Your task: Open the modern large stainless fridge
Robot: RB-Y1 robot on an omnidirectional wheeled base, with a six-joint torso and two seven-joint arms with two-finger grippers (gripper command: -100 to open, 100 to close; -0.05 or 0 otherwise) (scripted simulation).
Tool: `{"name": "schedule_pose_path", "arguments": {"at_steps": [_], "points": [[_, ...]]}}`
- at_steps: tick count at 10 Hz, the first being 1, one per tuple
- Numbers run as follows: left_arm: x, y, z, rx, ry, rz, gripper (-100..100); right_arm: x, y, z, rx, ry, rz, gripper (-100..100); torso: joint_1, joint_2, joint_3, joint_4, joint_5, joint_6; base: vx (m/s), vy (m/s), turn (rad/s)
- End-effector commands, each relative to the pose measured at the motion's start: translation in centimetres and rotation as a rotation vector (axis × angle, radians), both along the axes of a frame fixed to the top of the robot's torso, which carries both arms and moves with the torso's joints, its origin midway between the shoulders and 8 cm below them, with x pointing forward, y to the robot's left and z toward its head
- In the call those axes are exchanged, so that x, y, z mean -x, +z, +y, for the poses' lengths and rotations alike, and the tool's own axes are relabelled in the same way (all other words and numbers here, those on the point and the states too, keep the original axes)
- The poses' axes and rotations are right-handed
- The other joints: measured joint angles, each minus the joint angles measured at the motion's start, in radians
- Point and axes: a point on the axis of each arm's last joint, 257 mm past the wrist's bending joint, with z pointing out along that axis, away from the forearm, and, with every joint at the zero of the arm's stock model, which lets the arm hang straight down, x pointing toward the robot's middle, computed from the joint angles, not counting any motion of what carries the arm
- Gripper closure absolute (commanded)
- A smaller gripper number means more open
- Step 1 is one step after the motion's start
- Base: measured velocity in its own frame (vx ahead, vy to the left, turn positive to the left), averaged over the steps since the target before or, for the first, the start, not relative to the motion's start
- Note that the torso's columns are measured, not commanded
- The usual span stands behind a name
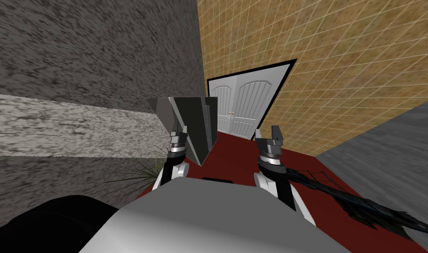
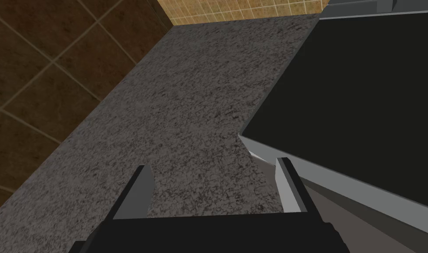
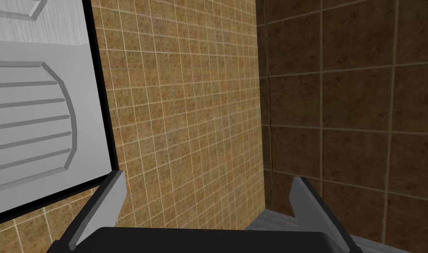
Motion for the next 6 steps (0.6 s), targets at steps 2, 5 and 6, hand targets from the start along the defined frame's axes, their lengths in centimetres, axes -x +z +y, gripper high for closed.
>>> {"name": "schedule_pose_path", "arguments": {"at_steps": [2, 5, 6], "points": [[0.0, 0.0, 0.0, 0.0, 0.0, 0.0, 0, 0.0, 0.0, 0.0, 0.0, 0.0, 0.0, 0, 0.0, 0.104, -0.209, 0.105, 0.0, 0.0, 0.0, 0.0, 0.0], [0.01, 0.01, 0.0, 0.0, 0.0, 0.0, 0, 0.01, 0.01, 0.0, 0.0, 0.0, 0.0, 0, 0.0, 0.322, -0.644, 0.322, 0.0, 0.0, 0.0, 0.0, 0.0], [0.01, 0.01, 0.0, 0.0, 0.0, 0.0, 0, 0.01, 0.01, 0.0, 0.0, 0.0, 0.0, 0, 0.0, 0.396, -0.792, 0.396, 0.0, 0.0, 0.0, 0.0, 0.0]]}}
